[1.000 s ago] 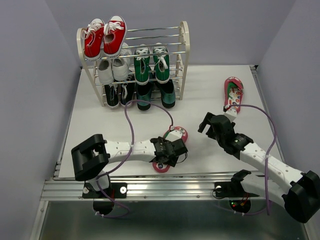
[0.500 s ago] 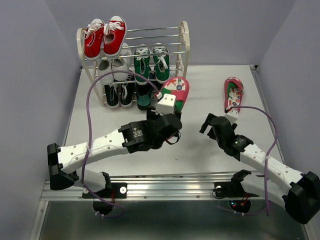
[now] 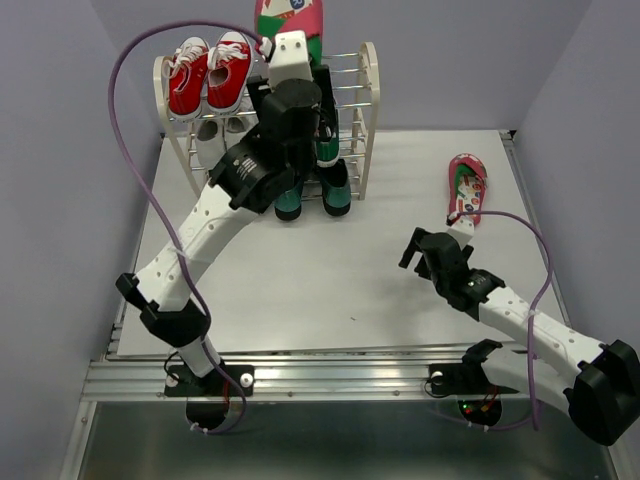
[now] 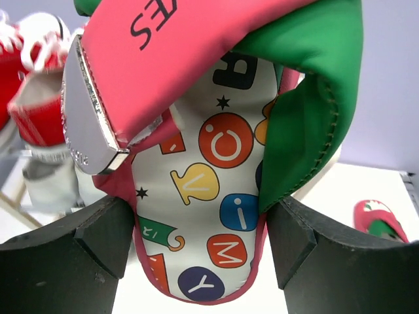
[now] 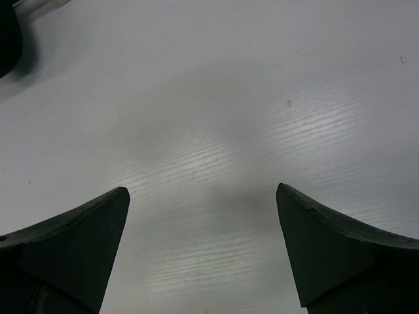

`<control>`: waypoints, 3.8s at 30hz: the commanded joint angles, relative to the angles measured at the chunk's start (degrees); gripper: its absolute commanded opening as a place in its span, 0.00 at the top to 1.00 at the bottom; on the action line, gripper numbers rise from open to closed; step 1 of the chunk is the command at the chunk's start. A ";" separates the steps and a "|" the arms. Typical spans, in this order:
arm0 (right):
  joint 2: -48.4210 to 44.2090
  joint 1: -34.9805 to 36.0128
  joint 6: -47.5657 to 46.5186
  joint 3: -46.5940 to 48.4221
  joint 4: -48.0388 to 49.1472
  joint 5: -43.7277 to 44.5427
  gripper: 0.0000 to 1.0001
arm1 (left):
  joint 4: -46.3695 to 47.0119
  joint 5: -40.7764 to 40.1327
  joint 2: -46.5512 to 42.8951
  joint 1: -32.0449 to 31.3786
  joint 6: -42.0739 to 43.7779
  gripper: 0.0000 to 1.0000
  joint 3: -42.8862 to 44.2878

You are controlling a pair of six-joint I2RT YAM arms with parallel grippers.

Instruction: Place and organize the shoes onto the shoe shelf

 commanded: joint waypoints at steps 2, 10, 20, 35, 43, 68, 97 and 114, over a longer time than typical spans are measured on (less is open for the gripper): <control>0.15 -0.30 -1.33 2.18 1.59 1.01 0.00 | 7.08 4.70 3.88 4.17 13.50 1.00 11.17; 0.68 -0.30 -1.60 2.53 1.60 0.66 0.00 | 9.91 10.26 9.33 13.14 18.09 1.00 14.52; -0.46 -0.30 -0.81 1.74 1.59 0.31 0.00 | 8.06 19.65 14.61 20.61 12.02 1.00 16.19; -0.28 -0.30 -0.37 1.65 1.59 0.22 0.00 | 5.60 23.88 17.25 23.78 6.57 0.86 15.49; -1.43 -0.30 -0.02 1.04 1.59 0.83 0.00 | 4.72 23.27 17.51 23.96 5.16 0.71 15.31; -0.81 -0.30 0.68 1.21 1.59 -0.04 0.00 | 0.07 27.13 14.96 23.96 2.88 0.17 12.33; -0.37 -0.30 -2.30 3.58 1.59 -1.45 0.00 | -2.04 28.98 5.48 22.47 0.50 0.01 9.60; 15.26 -16.37 -14.42 16.76 0.80 -5.86 0.00 | 13.77 25.63 -32.40 8.94 -18.03 0.01 -50.94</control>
